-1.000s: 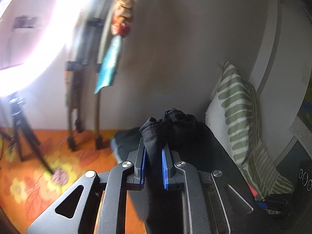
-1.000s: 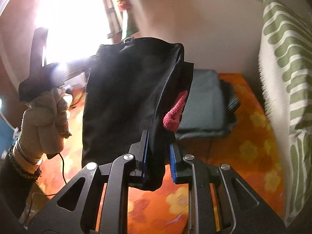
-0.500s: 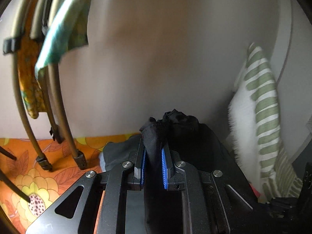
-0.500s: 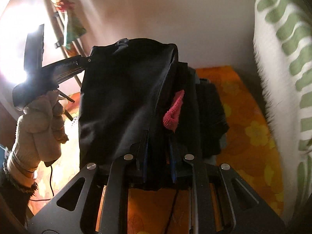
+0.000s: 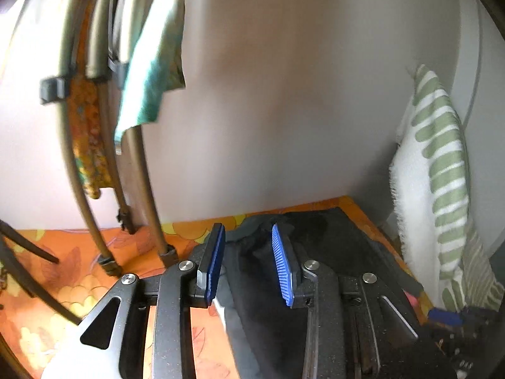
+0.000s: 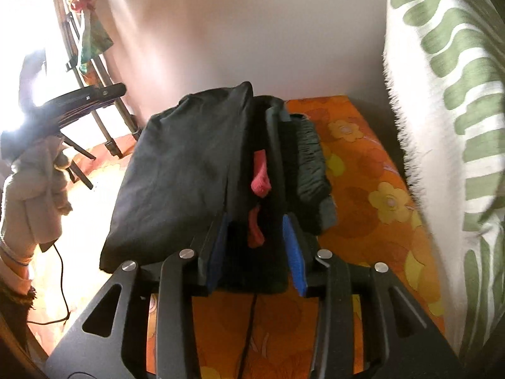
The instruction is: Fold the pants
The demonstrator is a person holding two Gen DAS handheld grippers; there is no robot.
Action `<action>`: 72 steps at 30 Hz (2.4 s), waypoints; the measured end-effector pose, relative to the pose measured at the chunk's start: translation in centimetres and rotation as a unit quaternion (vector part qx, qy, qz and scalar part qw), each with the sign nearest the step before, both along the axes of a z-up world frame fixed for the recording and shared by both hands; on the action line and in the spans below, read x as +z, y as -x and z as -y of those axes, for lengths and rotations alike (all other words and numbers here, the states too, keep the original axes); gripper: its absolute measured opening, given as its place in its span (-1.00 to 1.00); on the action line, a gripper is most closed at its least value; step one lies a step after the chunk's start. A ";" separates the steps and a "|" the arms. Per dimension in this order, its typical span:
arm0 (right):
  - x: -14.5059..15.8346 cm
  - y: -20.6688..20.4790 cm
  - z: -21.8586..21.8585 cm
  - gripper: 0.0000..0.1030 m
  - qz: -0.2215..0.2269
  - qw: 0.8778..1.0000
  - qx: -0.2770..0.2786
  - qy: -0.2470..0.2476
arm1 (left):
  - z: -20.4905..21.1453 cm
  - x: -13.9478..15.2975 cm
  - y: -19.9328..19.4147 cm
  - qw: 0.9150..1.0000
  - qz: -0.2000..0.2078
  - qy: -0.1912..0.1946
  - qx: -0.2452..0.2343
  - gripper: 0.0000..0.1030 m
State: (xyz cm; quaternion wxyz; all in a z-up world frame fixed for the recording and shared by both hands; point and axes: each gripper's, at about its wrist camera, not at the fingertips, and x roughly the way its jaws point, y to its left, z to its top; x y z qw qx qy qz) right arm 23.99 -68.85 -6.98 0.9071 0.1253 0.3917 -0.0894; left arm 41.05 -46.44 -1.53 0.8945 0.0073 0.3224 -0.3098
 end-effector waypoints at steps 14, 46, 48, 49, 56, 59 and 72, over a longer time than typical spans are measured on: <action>5.6 7.3 -2.9 -0.21 0.033 0.999 -0.001 0.038 | -6.6 3.0 9.4 1.000 -0.007 0.005 -0.023 -0.13; 9.2 22.6 -19.3 0.91 0.149 0.982 0.006 0.116 | -16.7 4.7 31.6 0.999 0.038 -0.001 -0.021 0.56; 8.4 22.7 -19.4 0.94 0.148 0.984 0.003 0.102 | -17.0 4.4 32.2 0.999 0.039 -0.002 -0.015 0.58; 8.0 22.7 -19.5 0.94 0.147 0.984 0.000 0.098 | -17.1 4.3 32.5 0.999 0.040 -0.003 -0.012 0.58; 5.7 22.5 -19.6 0.95 0.135 0.988 -0.012 0.077 | -17.4 3.5 33.8 0.998 0.054 -0.025 0.012 0.58; 5.3 22.5 -19.6 0.95 0.138 0.987 -0.020 0.080 | -17.8 3.2 34.1 0.998 0.058 -0.029 0.025 0.59; 4.6 22.5 -17.0 0.95 0.146 0.985 -0.068 0.070 | -19.0 2.4 34.3 0.996 0.051 -0.035 0.057 0.59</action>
